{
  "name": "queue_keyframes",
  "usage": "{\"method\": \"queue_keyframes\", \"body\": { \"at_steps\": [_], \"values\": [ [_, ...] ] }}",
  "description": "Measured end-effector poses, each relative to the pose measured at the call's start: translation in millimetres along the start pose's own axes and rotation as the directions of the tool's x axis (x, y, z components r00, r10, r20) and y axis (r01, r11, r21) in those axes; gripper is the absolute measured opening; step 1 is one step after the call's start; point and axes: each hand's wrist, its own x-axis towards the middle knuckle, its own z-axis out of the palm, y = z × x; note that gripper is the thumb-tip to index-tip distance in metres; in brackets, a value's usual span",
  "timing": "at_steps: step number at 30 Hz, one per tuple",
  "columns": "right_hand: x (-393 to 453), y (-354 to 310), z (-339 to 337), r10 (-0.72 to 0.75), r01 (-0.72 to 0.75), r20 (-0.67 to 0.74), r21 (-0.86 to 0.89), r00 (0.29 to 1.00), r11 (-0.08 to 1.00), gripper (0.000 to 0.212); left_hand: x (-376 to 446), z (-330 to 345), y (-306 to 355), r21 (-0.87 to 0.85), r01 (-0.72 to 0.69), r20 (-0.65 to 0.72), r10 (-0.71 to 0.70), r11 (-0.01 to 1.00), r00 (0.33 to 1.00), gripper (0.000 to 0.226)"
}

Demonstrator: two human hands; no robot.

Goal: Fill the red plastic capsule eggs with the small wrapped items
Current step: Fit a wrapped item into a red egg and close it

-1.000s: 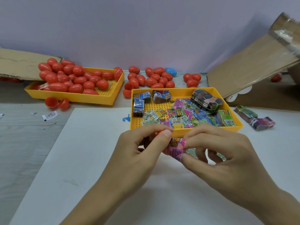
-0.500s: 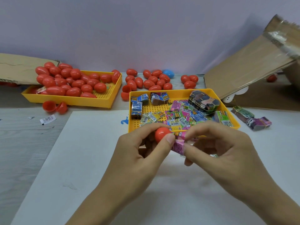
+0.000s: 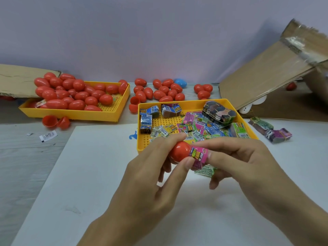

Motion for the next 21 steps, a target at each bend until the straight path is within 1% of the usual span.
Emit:
{"method": "queue_keyframes", "body": {
  "at_steps": [2,4,6,8,10,12,14,16,17,18,19,20,21],
  "values": [
    [1.8,1.5,-2.3,0.08,-0.084,0.065,0.063,0.995,0.994,0.025,0.6,-0.8,0.3,-0.008,-0.013,-0.023,0.013,1.0,1.0,0.036],
    [3.7,2.2,-4.4,0.144,-0.168,0.14,0.173,0.98,0.97,0.032,0.4,-1.0,1.0,0.015,-0.037,-0.005,0.037,0.999,0.999,0.038],
    [3.5,0.3,-6.3,0.165,-0.222,0.206,0.295,0.965,0.929,0.039,-0.7,0.0,2.9,0.039,-0.062,0.039,0.061,0.997,0.997,0.04],
    [2.1,-1.7,-7.3,0.158,-0.239,0.241,0.36,0.958,0.902,0.042,-1.3,0.2,3.4,0.012,-0.057,0.051,0.056,0.998,0.997,0.042],
    [1.7,-2.2,-5.7,0.177,-0.261,0.252,0.356,0.951,0.897,0.038,1.1,-0.3,2.4,0.002,-0.02,0.071,0.02,1.0,0.997,0.047],
    [2.6,-1.4,-1.8,0.221,-0.302,0.262,0.329,0.939,0.895,0.041,0.4,-0.7,1.1,0.008,0.023,0.111,-0.023,1.0,0.994,0.05],
    [3.0,0.6,1.9,0.261,-0.328,0.243,0.302,0.934,0.895,0.045,-2.7,1.5,1.1,0.029,0.005,0.073,-0.007,1.0,0.997,0.049],
    [3.3,1.7,3.8,0.273,-0.317,0.191,0.26,0.943,0.912,0.042,0.1,6.8,0.8,0.011,-0.013,0.04,0.012,1.0,0.999,0.051],
    [3.0,1.7,3.8,0.273,-0.308,0.167,0.241,0.947,0.92,0.039,1.1,8.3,-0.8,-0.031,0.022,0.026,-0.022,0.999,0.999,0.055],
    [3.0,1.4,3.6,0.273,-0.302,0.149,0.238,0.95,0.923,0.036,3.0,9.4,-1.8,-0.108,0.072,0.0,-0.072,0.992,0.997,0.06],
    [2.8,1.2,3.0,0.274,-0.301,0.138,0.247,0.952,0.921,0.034,2.0,9.2,-2.7,-0.159,0.128,-0.005,-0.131,0.979,0.991,0.06],
    [2.6,0.9,2.4,0.275,-0.3,0.129,0.257,0.953,0.919,0.032,0.9,9.0,-2.9,-0.157,0.104,0.001,-0.105,0.982,0.994,0.053],
    [2.1,0.6,1.7,0.279,-0.302,0.121,0.265,0.953,0.916,0.031,0.0,7.8,-0.9,-0.12,0.06,0.017,-0.059,0.991,0.998,0.039]
  ]
}}
